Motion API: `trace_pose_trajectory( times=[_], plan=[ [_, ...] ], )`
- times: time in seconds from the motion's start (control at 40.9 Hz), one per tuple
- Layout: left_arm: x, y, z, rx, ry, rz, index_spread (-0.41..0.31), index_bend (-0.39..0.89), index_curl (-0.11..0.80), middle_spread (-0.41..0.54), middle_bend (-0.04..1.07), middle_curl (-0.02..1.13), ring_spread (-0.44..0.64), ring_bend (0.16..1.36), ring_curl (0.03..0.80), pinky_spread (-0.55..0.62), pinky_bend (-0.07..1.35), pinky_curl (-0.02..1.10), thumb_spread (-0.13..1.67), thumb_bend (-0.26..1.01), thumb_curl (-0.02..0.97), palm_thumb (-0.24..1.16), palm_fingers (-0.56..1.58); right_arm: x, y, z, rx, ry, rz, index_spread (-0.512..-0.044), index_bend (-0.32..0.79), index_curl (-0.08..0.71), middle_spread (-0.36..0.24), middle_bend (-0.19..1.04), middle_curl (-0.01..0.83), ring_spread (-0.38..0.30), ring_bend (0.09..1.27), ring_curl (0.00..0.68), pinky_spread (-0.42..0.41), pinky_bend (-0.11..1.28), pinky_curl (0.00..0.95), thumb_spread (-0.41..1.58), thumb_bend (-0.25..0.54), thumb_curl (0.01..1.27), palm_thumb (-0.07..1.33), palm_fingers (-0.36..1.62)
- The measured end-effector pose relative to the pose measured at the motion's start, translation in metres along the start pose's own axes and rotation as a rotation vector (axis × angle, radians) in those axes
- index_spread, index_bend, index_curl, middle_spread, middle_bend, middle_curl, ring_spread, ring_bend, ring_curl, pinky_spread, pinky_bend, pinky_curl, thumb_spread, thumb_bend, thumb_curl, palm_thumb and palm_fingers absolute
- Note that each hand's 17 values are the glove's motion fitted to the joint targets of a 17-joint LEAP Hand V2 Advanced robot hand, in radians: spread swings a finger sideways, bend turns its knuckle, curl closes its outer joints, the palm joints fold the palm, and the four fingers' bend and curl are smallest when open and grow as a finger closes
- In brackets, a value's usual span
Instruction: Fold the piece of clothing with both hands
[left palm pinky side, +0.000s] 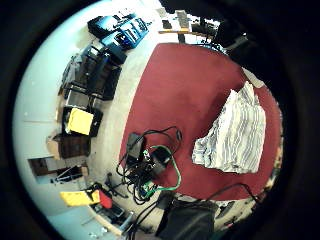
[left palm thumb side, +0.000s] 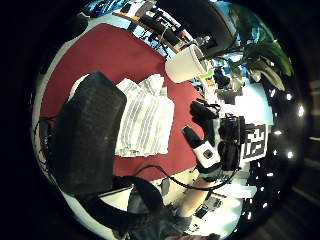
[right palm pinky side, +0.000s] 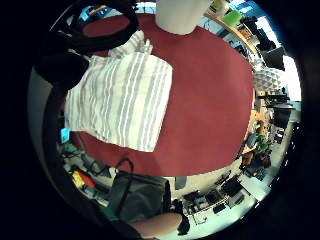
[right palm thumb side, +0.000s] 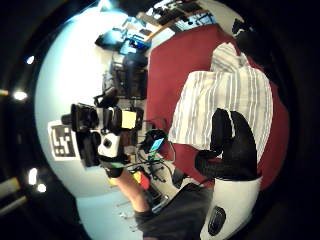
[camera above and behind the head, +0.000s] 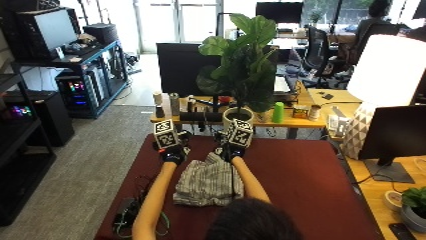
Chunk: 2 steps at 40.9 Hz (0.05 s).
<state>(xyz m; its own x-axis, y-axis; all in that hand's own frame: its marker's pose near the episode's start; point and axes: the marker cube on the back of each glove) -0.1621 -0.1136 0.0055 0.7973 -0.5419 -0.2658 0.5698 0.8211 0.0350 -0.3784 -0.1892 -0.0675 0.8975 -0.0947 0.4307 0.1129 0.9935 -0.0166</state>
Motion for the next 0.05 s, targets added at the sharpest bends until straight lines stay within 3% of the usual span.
trace_pose_trajectory(
  times=[0.049],
  plan=[
    [0.003, -0.0043, 0.0051, -0.008, -0.011, 0.006, -0.065, 0.17, 0.398, 0.034, 0.15, 0.29, 0.06, 0.51, 0.343, 0.14, 0.27, 0.37, 1.36, -0.01, 0.174, 0.09, 0.47, 0.0065, -0.0024, -0.0021, 0.015, 0.014, 0.02, -0.241, 0.11, 0.235, -0.071, 0.19, 0.43, -0.094, 0.51, 0.385, 0.064, 0.51, 0.336, 1.21, -0.012, 0.55, 0.91, 0.74]
  ],
)
